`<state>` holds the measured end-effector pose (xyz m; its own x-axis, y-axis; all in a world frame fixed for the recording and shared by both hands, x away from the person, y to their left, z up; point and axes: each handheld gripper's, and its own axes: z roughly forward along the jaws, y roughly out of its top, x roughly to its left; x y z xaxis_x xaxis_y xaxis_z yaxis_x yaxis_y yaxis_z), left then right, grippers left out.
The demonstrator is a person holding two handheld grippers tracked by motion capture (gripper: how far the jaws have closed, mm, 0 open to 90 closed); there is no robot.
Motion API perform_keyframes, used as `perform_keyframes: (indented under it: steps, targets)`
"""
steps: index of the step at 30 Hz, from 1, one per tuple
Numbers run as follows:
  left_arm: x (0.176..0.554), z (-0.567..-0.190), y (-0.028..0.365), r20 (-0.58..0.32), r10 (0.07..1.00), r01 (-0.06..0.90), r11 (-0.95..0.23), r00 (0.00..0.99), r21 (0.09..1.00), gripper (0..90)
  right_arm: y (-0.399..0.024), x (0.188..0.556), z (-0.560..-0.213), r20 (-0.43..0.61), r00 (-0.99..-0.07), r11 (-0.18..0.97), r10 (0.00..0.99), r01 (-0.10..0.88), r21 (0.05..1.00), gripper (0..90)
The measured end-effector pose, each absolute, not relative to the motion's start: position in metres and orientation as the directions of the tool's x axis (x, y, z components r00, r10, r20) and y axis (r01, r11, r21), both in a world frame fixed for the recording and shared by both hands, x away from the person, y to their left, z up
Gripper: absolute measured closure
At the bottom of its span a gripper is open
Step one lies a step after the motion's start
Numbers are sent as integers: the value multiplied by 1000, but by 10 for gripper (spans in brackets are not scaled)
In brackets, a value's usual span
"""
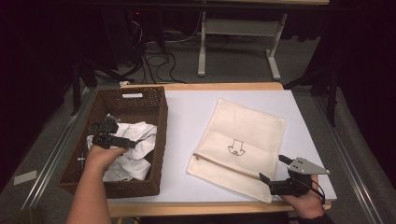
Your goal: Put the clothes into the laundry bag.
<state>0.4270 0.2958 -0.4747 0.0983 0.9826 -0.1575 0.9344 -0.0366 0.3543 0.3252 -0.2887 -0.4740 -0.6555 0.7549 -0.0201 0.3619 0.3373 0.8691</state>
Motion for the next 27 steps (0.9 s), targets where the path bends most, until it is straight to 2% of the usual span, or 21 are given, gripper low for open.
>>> perform_keyframes:
  steps: [3, 6, 10, 13, 19, 21, 23, 27]
  targets:
    - [429, -487, 298, -181, 979, 954, -33, 90, 298, 6, -289, 325, -474, -23, -657, 340, 753, 359, 869, 3]
    - [430, -492, 292, -142, 984, 962, -70, 110, 263, 7, -289, 326, -475, -21, -655, 339, 755, 363, 868, 4]
    - [431, -498, 281, -47, 983, 960, -163, 178, 229, 8, -289, 325, -475, -12, -651, 335, 759, 374, 865, 4]
    - [429, -497, 278, -44, 981, 956, -173, 188, 237, 33, -288, 325, -475, -19, -654, 340, 756, 367, 866, 5]
    - [425, -490, 275, -59, 971, 939, -205, 230, 277, 235, -288, 325, -475, -23, -655, 343, 755, 365, 865, 7]
    - [424, -488, 276, -58, 974, 934, -193, 220, 300, 386, -288, 325, -475, -26, -657, 346, 753, 362, 866, 8]
    - [423, -488, 276, -47, 969, 925, -218, 244, 310, 418, -288, 325, -475, -21, -653, 341, 757, 368, 865, 8]
    - [422, -487, 276, -30, 970, 919, -218, 241, 328, 547, -288, 325, -475, -16, -649, 337, 760, 373, 864, 9]
